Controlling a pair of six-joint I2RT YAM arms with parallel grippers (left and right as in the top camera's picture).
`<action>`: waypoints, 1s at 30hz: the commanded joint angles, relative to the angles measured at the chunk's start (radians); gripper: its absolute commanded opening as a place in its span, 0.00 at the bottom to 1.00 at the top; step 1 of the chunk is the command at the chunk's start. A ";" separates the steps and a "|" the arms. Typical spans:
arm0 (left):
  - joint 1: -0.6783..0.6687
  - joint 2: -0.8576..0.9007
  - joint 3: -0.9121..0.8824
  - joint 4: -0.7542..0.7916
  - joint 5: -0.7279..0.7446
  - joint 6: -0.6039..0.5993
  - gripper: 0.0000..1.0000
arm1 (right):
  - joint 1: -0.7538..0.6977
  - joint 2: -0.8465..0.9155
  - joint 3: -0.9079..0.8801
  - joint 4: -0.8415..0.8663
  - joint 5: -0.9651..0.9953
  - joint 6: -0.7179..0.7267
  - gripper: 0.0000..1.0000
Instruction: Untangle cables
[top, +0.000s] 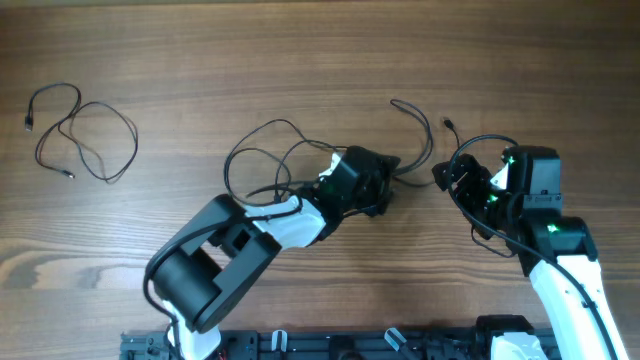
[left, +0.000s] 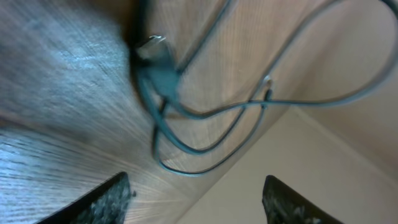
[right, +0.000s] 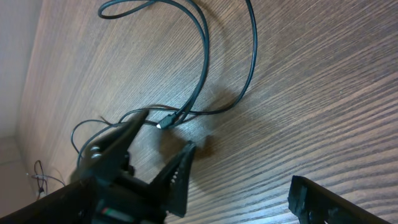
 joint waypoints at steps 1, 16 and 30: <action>-0.015 0.044 -0.006 0.021 -0.082 -0.050 0.57 | 0.000 0.002 0.002 -0.002 0.020 0.003 1.00; -0.047 0.061 -0.006 0.046 -0.186 -0.050 0.40 | 0.000 0.002 0.002 -0.004 0.021 0.000 1.00; -0.055 0.146 0.000 0.176 -0.201 -0.050 0.25 | 0.000 0.002 0.002 -0.004 0.020 0.000 1.00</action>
